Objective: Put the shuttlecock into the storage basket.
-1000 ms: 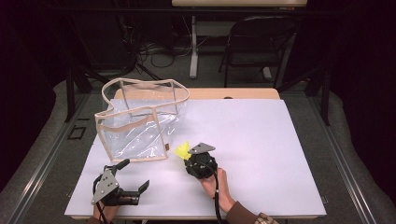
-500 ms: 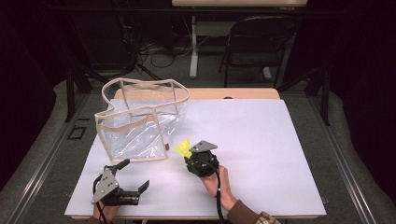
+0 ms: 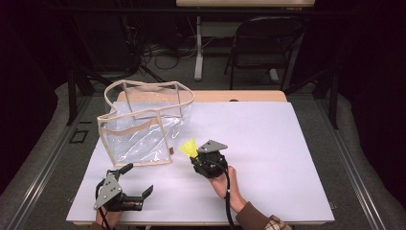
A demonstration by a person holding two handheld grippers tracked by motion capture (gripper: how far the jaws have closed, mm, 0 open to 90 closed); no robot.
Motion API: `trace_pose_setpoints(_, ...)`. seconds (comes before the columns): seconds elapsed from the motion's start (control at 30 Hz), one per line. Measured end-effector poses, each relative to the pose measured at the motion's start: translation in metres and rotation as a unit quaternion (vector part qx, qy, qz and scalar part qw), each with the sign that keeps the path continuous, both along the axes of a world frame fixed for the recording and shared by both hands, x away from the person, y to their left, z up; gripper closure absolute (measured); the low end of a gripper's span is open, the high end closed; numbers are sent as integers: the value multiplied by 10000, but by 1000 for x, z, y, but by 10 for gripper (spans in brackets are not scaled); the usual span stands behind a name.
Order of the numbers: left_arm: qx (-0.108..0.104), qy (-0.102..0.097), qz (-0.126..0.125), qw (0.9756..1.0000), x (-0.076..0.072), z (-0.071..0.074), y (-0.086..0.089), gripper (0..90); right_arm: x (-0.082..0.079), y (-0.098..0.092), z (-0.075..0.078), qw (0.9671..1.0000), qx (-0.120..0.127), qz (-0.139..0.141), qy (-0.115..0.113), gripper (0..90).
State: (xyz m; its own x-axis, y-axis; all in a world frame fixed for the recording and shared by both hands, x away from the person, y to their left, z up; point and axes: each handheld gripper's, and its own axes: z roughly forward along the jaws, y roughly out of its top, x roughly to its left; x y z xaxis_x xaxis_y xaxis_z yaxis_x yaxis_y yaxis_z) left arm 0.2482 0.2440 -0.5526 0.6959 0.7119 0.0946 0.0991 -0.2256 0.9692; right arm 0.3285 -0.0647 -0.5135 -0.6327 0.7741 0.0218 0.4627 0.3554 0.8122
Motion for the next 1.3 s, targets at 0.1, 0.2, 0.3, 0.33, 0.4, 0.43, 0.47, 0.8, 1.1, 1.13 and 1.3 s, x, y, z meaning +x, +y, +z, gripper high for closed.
trace_pose_setpoints(0.1,11,-2,5,10000,0,0,0,0,2,-2,4,10000,34,6,-26,656)
trace_pose_setpoints(0.2,8,-10,10,10000,0,0,0,0,3,-5,7,10000,51,17,-67,656)
trace_pose_setpoints(0.3,11,-7,6,10000,0,0,0,0,5,-7,9,10000,63,10,-37,656)
trace_pose_setpoints(0.33,12,-7,6,10000,0,0,0,0,6,-7,9,10000,66,19,-53,656)
trace_pose_setpoints(0.4,11,-2,9,10000,0,0,0,0,8,-8,10,10000,65,26,-52,655)
trace_pose_setpoints(0.43,14,-6,7,10000,0,0,0,0,9,-9,10,10000,59,26,-51,655)
trace_pose_setpoints(0.47,7,-3,3,10000,0,0,0,0,9,-9,10,10000,68,9,-40,655)
trace_pose_setpoints(0.8,13,-1,8,10000,0,0,0,0,15,-15,13,9999,93,-3,-45,656)
trace_pose_setpoints(1.1,17,-7,19,10000,0,0,0,0,19,-21,21,9999,147,-55,-67,656)
trace_pose_setpoints(1.13,20,-8,24,10000,0,0,0,0,20,-22,22,9999,148,-56,-66,656)
trace_pose_setpoints(1.3,-8,-13,5,10000,0,0,1,0,22,-22,27,9998,142,-25,-107,656)
